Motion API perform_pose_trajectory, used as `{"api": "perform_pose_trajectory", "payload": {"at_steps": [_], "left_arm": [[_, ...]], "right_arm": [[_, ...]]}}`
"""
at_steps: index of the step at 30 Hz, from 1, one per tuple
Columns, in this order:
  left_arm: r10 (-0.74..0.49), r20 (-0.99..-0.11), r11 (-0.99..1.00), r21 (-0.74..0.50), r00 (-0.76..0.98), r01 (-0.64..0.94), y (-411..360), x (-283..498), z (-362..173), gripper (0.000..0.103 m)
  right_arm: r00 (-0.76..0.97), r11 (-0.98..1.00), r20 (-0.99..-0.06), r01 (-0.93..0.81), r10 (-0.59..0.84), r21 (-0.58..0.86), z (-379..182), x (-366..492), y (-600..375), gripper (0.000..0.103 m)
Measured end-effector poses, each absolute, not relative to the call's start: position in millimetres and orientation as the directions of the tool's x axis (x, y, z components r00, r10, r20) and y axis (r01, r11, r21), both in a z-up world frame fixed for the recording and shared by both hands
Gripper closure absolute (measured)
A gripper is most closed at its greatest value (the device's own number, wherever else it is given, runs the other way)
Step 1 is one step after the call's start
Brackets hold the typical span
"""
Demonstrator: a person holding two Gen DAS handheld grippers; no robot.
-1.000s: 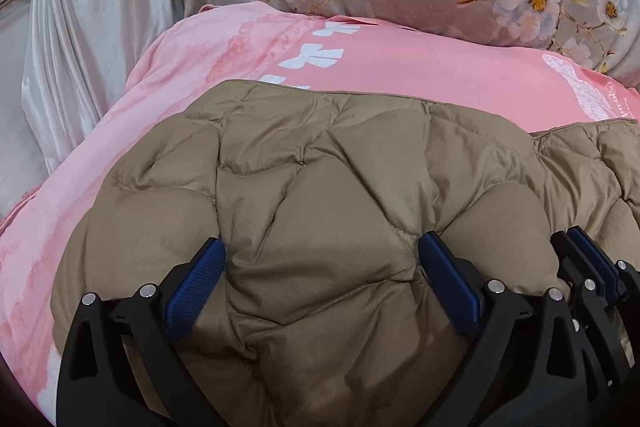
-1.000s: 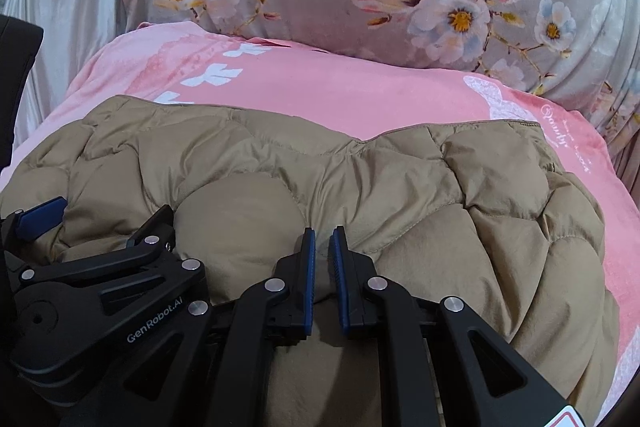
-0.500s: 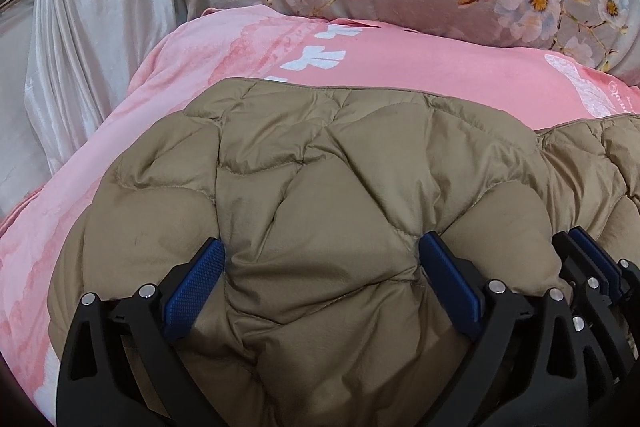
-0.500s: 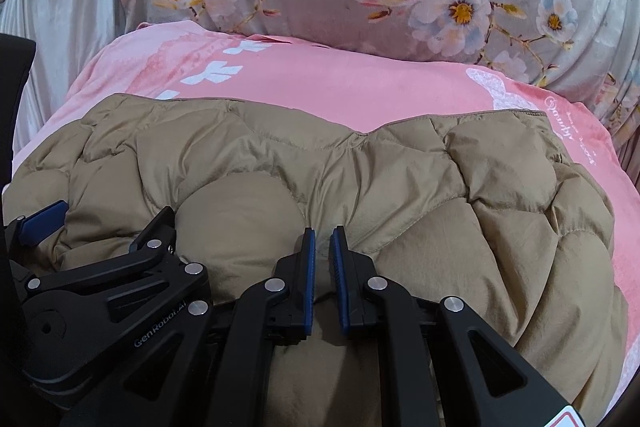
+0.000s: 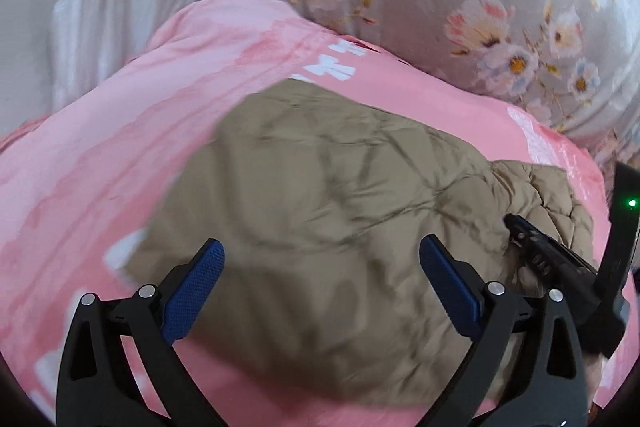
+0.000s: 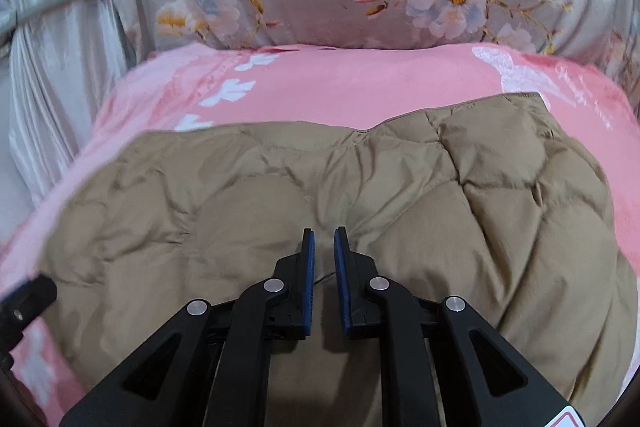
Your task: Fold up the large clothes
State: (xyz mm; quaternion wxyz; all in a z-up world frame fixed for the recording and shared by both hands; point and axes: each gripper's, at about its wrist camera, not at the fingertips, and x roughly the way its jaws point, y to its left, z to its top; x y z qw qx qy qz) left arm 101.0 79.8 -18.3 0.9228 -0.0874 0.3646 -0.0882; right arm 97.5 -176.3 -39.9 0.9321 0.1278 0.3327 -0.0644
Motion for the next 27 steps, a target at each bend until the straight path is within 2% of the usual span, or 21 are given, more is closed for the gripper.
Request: {"api": "perform_pose_trajectory", "payload": {"at_steps": [2, 4, 7, 12, 16, 18, 19, 22, 24, 27], "left_arm": [[-0.208, -0.691, 0.966, -0.257, 0.693, 0.034, 108, 102, -26, 0.007], [-0.213, -0.746, 0.946, -0.318, 0.631, -0.057, 138, 110, -45, 0.007], [-0.298, -0.762, 0.877, -0.457, 0.575, -0.151, 167, 120, -73, 0.007], [-0.358, -0.731, 0.868, -0.490, 0.581, -0.083, 154, 132, -75, 0.005], [-0.385, -0.709, 0.857, -0.512, 0.591, -0.055, 141, 146, -75, 0.007], [-0.412, -0.704, 0.845, -0.533, 0.579, -0.046, 133, 153, -71, 0.021], [-0.413, -0.704, 0.848, -0.529, 0.578, -0.039, 129, 153, -69, 0.024], [-0.395, -0.712, 0.867, -0.498, 0.581, -0.021, 117, 152, -55, 0.045], [-0.375, -0.713, 0.885, -0.465, 0.593, 0.000, 112, 147, -44, 0.070], [-0.382, -0.689, 0.896, -0.439, 0.616, 0.065, 106, 136, -16, 0.082]], "right_arm": [[0.773, 0.946, -0.634, 0.191, 0.020, 0.262, -35, 89, -173, 0.089], [0.775, 0.946, -0.631, 0.178, 0.035, 0.271, -32, 82, -164, 0.089], [0.768, 0.948, -0.637, 0.152, 0.065, 0.281, -35, 74, -150, 0.089], [0.758, 0.952, -0.648, 0.146, 0.066, 0.267, -53, 68, -141, 0.088], [0.763, 0.955, -0.642, 0.135, 0.071, 0.266, -64, 69, -144, 0.090], [0.758, 0.957, -0.649, 0.136, 0.066, 0.256, -67, 71, -143, 0.090], [0.755, 0.958, -0.653, 0.137, 0.064, 0.253, -67, 71, -143, 0.090], [0.750, 0.955, -0.657, 0.135, 0.076, 0.265, -69, 73, -147, 0.090], [0.750, 0.950, -0.656, 0.133, 0.090, 0.282, -69, 72, -149, 0.090], [0.741, 0.937, -0.663, 0.152, 0.104, 0.316, -61, 63, -155, 0.091]]}}
